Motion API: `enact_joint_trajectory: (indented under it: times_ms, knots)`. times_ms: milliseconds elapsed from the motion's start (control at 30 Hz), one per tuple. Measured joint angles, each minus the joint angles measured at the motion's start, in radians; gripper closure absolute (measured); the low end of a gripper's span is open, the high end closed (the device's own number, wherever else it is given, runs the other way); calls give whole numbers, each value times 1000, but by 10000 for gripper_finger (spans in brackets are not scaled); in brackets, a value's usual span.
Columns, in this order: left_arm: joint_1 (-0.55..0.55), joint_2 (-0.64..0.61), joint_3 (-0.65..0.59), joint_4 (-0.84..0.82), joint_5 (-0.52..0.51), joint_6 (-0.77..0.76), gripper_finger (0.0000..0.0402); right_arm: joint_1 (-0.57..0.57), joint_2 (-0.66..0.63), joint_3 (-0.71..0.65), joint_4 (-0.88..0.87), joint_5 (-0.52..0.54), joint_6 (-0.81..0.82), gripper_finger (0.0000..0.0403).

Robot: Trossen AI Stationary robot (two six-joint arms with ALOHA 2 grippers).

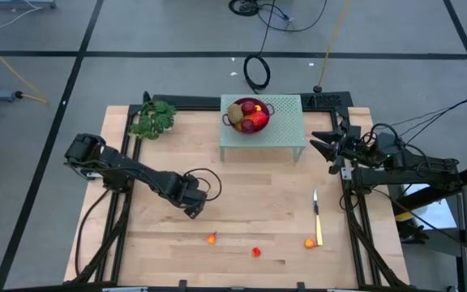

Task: Pick & Place Fruit
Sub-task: Put the pear in the violet strainer bowl on the shelf

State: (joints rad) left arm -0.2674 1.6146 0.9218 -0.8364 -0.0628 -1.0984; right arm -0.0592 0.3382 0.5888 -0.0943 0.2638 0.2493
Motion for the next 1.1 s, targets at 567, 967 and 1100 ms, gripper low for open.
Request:
enact_joint_trajectory:
  times_ms: [567,967,1100]
  knots:
    - [18,0,-4,78,-78,65,128,0,0,0,0,-2,1,252]
    - [20,1,-65,84,-22,-23,128,0,0,0,0,-3,1,252]
    - [20,2,-85,117,-23,-49,128,0,0,0,0,-4,1,252]
